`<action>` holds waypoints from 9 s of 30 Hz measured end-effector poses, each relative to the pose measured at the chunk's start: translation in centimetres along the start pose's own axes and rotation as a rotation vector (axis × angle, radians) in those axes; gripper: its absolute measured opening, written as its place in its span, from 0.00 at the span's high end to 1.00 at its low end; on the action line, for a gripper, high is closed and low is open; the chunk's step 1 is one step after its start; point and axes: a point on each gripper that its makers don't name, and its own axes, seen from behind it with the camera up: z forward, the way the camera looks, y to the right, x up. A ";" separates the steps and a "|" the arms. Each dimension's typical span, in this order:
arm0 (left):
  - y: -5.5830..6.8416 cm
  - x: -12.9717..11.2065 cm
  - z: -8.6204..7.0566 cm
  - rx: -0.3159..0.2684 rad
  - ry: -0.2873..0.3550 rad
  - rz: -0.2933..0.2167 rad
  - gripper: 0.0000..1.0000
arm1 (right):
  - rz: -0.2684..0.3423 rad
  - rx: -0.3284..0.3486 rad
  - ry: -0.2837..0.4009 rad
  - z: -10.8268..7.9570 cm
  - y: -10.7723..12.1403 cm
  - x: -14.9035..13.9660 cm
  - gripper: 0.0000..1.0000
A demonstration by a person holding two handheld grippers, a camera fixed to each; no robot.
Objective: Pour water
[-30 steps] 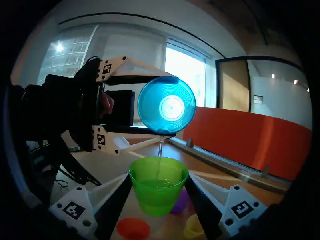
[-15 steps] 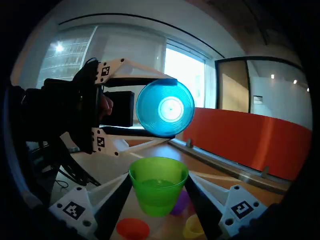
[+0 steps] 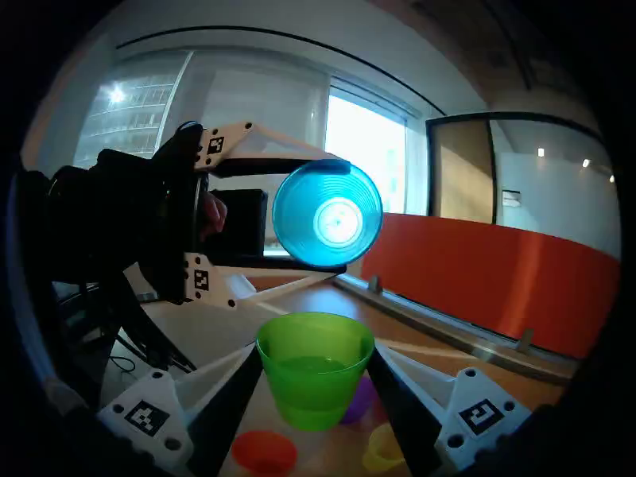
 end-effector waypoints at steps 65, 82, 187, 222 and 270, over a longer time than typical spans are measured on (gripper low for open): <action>7.2 -8.6 -2.9 -0.110 -0.181 -1.267 0.14 | -0.007 -0.142 -0.065 -6.3 3.6 -1.5 0.09; 17.0 -10.0 -2.9 -0.289 -0.346 -1.252 0.14 | 0.008 -0.133 -0.272 -7.6 4.8 -10.0 0.09; 25.8 -12.4 -7.9 -0.459 -0.540 -1.251 0.10 | 0.111 -0.222 -0.478 -13.6 5.7 -20.0 0.01; 13.7 -16.0 -11.8 0.075 -0.454 -1.422 0.10 | 0.038 -0.543 -0.209 -17.4 8.2 -10.6 0.01; 14.9 -18.2 -20.3 0.610 -0.554 -1.346 0.10 | 0.119 -1.083 -0.009 -25.9 11.6 -11.0 0.01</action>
